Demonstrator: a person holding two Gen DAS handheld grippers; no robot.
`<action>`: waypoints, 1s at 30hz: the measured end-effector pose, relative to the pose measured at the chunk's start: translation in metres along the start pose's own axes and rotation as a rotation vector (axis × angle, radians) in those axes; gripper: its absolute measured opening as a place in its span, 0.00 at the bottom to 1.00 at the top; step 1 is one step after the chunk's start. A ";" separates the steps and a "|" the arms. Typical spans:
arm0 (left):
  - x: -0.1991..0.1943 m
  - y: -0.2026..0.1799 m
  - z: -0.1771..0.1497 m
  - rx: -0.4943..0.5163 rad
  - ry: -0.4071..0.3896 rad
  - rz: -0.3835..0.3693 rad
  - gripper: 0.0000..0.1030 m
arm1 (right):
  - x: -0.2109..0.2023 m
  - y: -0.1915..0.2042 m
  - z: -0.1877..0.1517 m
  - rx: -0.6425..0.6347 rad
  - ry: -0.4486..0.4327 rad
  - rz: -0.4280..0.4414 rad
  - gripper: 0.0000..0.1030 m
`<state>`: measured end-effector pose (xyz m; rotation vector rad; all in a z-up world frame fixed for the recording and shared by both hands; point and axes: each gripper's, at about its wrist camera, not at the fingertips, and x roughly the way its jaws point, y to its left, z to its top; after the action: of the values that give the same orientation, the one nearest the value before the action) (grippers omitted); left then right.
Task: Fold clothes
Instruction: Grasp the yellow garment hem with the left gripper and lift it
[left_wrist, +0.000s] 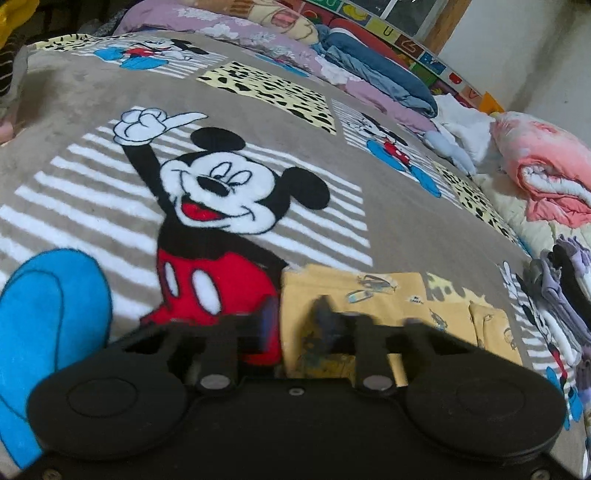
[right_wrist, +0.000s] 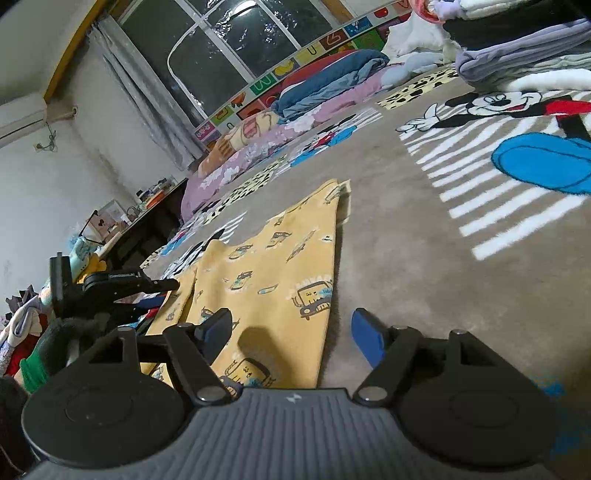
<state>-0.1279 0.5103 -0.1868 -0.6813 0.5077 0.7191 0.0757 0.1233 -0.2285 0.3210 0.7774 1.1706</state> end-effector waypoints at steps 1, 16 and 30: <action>-0.004 -0.004 0.000 0.027 -0.017 0.016 0.00 | 0.000 0.000 0.000 0.001 0.000 0.001 0.70; -0.076 0.003 0.008 0.174 -0.146 0.175 0.00 | 0.000 0.000 0.001 0.004 0.001 -0.002 0.70; -0.125 0.091 -0.013 0.056 -0.199 0.307 0.00 | -0.001 0.001 0.000 -0.003 0.003 -0.008 0.70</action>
<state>-0.2787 0.4988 -0.1516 -0.4776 0.4518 1.0459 0.0748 0.1231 -0.2271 0.3134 0.7781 1.1652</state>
